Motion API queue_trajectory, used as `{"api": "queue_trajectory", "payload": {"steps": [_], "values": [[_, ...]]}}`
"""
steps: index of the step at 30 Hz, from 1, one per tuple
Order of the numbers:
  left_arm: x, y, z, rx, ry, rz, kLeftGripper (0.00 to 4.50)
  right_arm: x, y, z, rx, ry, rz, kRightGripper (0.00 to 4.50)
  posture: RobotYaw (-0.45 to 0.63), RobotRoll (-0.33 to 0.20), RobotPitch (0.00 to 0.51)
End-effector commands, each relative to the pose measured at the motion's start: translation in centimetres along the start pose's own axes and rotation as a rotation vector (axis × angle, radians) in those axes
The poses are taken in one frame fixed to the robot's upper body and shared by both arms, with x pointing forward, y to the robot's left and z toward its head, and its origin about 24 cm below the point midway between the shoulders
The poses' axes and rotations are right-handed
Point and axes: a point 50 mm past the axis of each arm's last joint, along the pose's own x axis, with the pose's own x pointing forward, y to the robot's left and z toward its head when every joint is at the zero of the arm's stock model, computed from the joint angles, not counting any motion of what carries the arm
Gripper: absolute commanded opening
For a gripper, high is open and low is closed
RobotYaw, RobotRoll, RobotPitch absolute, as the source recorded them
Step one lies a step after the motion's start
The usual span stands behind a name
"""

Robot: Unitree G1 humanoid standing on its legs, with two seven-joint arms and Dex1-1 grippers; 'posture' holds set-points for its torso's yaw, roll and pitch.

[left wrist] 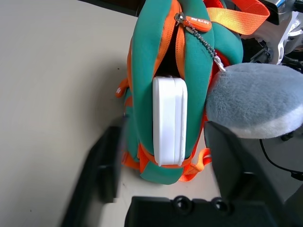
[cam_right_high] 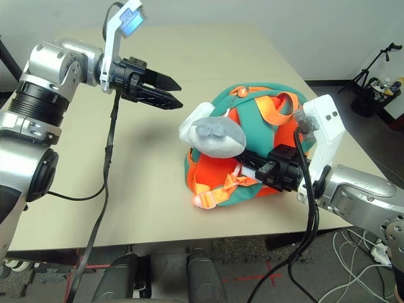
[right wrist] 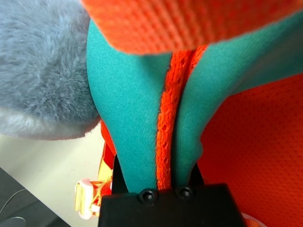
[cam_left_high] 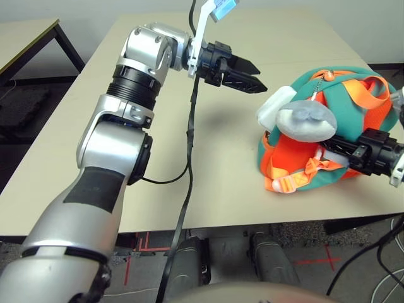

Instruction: Put the pencil case into the backpack and zip it.

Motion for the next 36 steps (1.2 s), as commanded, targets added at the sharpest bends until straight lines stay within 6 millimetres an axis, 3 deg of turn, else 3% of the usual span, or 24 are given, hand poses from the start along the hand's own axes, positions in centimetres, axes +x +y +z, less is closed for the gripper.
{"api": "queue_trajectory", "payload": {"steps": [1, 2, 18, 33, 36], "values": [[0.2, -0.2, -0.2, -0.003, 0.016, -0.017, 1.88, 0.2, 0.1, 0.0, -0.005, -0.001, 0.014, 0.12, -0.18, 0.0, 0.07], [0.2, -0.2, -0.3, -0.002, 0.018, -0.024, 1.63, 0.2, 0.1, 0.0, -0.005, -0.001, 0.015, 0.12, -0.18, 0.0, 0.069], [1.8, -1.2, -1.6, -0.033, 0.056, -0.079, 1.63, 0.2, 0.2, 0.2, -0.01, -0.001, 0.013, 0.12, -0.2, 0.0, 0.075], [1.5, 0.3, -2.2, -0.055, 0.045, -0.029, 1.63, 0.2, 0.2, 0.1, -0.005, -0.005, 0.009, 0.12, -0.2, 0.0, 0.08], [1.4, 0.7, -2.1, -0.045, 0.035, -0.015, 2.18, 0.2, 0.2, 0.2, -0.008, -0.006, 0.008, 0.12, -0.2, 0.0, 0.079]]}}
